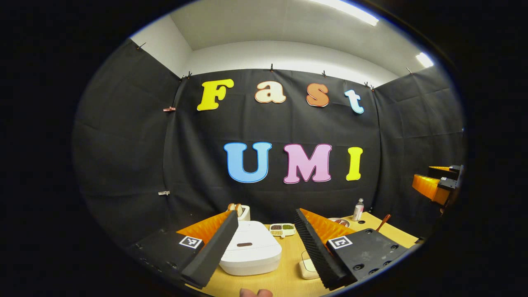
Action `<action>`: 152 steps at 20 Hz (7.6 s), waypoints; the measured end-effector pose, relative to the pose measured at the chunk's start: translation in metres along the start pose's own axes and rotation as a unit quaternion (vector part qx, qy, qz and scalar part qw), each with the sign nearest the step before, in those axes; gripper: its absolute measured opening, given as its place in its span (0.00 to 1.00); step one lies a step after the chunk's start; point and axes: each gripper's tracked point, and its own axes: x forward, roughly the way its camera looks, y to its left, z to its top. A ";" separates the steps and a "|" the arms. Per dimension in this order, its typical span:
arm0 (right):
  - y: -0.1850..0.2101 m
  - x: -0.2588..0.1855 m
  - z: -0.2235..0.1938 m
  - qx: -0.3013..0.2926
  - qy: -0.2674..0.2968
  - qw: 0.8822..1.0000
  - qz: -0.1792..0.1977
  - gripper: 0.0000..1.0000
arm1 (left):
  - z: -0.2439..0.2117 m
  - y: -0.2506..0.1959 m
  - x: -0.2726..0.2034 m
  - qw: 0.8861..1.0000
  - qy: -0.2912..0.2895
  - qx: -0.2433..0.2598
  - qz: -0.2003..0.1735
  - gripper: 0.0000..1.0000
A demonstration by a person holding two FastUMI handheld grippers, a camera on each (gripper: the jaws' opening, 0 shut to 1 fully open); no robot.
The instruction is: Close the left gripper, press the button to open the rice cooker; take a wooden spoon from the chopstick holder with the right hand, scoop a spoonful of rice and pour it into the rice cooker, then put the wooden spoon back into the chopstick holder.
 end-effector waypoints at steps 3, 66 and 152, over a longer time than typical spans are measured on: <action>-0.002 -0.002 0.002 -0.004 -0.001 1.000 -0.003 0.98 | 0.000 0.000 -0.001 1.000 -0.002 0.000 0.000 0.95; -0.115 -0.015 -0.046 -0.054 0.036 0.996 -0.057 0.98 | -0.047 0.058 0.192 0.996 0.081 0.007 -0.031 0.43; 0.095 0.156 -0.281 -0.012 0.235 0.962 0.142 0.10 | -0.072 0.069 0.037 0.995 0.084 -0.015 0.056 0.97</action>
